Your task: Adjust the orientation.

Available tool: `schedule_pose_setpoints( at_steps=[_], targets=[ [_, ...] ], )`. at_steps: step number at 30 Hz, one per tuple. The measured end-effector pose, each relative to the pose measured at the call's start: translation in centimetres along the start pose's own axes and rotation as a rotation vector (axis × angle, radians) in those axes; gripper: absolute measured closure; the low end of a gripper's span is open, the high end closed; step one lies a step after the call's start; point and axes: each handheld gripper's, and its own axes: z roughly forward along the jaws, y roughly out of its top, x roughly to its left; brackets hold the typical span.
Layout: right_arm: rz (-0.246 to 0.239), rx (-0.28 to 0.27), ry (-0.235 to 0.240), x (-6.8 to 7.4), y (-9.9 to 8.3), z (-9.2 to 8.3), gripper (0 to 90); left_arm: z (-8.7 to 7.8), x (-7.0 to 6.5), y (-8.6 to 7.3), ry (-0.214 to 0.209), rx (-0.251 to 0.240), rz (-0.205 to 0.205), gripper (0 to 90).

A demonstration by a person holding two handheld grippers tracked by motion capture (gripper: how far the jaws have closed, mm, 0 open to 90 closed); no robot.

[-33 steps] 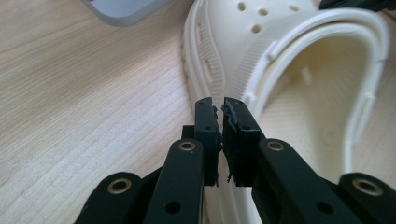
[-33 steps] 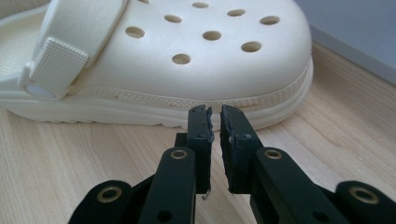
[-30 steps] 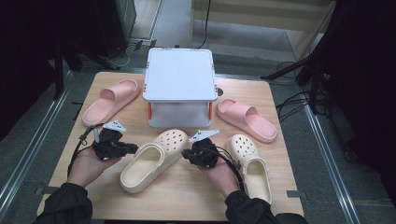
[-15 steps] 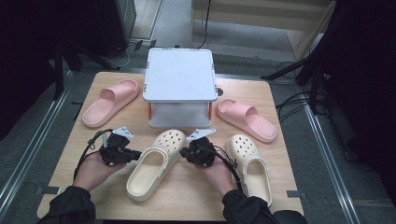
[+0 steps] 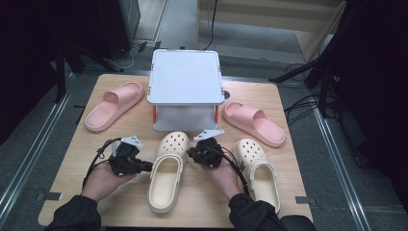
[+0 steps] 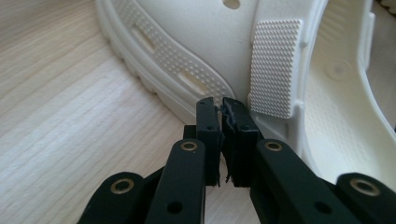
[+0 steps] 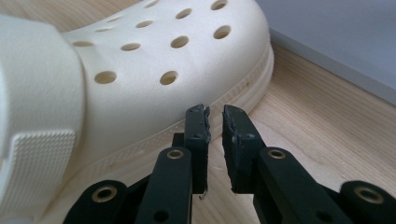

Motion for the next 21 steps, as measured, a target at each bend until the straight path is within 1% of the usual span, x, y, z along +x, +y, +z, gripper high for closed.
schedule_pose_setpoints(
  at_steps=[3, 4, 5, 7, 9, 12, 14, 17, 18, 19, 21],
  targets=[
    [0.004, 0.014, -0.022, 0.0, -0.01, 0.23, 81.0, 0.18, -0.36, 0.06, -0.008, 0.007, 0.006, 84.3],
    [-0.007, 0.016, -0.026, -0.04, -0.03, 0.34, 81.2, 0.24, -0.44, 0.08, -0.012, 0.009, 0.008, 84.2],
    [-0.007, 0.015, -0.031, 0.01, -0.04, 0.4, 81.7, 0.28, -0.54, 0.08, -0.017, 0.01, 0.005, 84.1],
    [-0.003, 0.017, -0.042, 0.09, 0.02, 0.41, 81.7, 0.41, -0.7, 0.09, -0.022, 0.011, 0.016, 83.6],
    [-0.003, 0.013, -0.037, -0.05, 0.05, 0.47, 81.6, 0.45, -0.78, 0.09, -0.024, 0.014, 0.026, 83.6],
    [0.005, 0.01, -0.038, -0.07, 0.07, 0.53, 81.6, 0.57, -0.81, 0.08, -0.039, 0.011, 0.022, 83.5],
    [0.01, 0.009, -0.036, -0.15, 0.12, 0.61, 81.5, 0.64, -0.89, 0.1, -0.037, 0.009, 0.029, 83.1],
    [0.007, 0.012, -0.039, -0.35, 0.16, 0.57, 77.8, 0.6, -0.86, 0.15, -0.034, 0.015, 0.034, 80.8],
    [0.005, 0.01, -0.041, -0.38, 0.14, 0.44, 77.0, 0.56, -0.83, 0.15, -0.03, 0.015, 0.036, 79.2],
    [-0.004, 0.009, -0.054, -0.4, 0.13, 0.25, 77.0, 0.47, -0.75, 0.14, -0.029, 0.01, 0.033, 78.1],
    [0.003, 0.002, -0.06, -0.36, 0.29, -0.29, 76.8, 0.23, -0.64, 0.11, -0.026, 0.0, 0.027, 75.2]
  ],
)
